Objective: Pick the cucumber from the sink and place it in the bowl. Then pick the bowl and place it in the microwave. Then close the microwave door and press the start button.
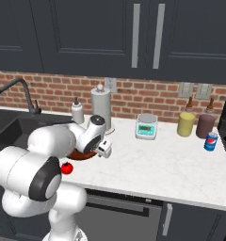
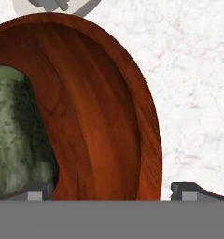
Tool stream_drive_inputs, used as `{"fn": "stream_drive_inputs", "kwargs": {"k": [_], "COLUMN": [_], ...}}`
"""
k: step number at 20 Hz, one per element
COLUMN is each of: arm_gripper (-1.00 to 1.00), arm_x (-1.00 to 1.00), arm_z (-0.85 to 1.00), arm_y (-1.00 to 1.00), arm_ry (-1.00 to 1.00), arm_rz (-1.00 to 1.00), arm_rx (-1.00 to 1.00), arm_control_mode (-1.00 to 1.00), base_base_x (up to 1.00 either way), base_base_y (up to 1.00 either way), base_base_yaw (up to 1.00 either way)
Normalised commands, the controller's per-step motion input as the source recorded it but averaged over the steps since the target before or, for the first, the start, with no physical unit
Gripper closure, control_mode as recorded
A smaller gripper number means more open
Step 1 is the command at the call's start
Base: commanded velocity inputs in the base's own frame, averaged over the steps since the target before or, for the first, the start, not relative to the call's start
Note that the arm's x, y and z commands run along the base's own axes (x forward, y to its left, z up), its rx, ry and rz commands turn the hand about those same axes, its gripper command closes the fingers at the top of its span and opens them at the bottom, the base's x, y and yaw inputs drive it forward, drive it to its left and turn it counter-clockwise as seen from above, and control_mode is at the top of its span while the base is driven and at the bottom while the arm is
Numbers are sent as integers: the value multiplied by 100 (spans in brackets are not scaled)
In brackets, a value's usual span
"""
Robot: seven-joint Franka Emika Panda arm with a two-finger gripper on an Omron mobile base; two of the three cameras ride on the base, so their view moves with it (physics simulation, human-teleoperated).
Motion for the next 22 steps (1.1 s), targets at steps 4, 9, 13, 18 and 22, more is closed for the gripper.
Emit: {"fn": "stream_drive_inputs", "kwargs": {"k": [4, 9, 13, 18, 22], "arm_gripper": [100, 100, 100, 100, 100], "arm_x": [2, 0, 0, -2, -13], "arm_z": [-13, -5, 0, 0, 0], "arm_y": [28, 10, 0, 0, -3], "arm_ry": [0, 0, 0, -3, -10], "arm_rz": [0, 0, 0, -1, -9], "arm_rx": [0, 0, 0, 0, 2], "arm_control_mode": [-100, -100, -100, -100, -100], "base_base_x": [0, 0, 0, 0, 0], "base_base_y": [0, 0, 0, 0, 0], "base_base_yaw": [0, 0, 0, 0, 0]}}
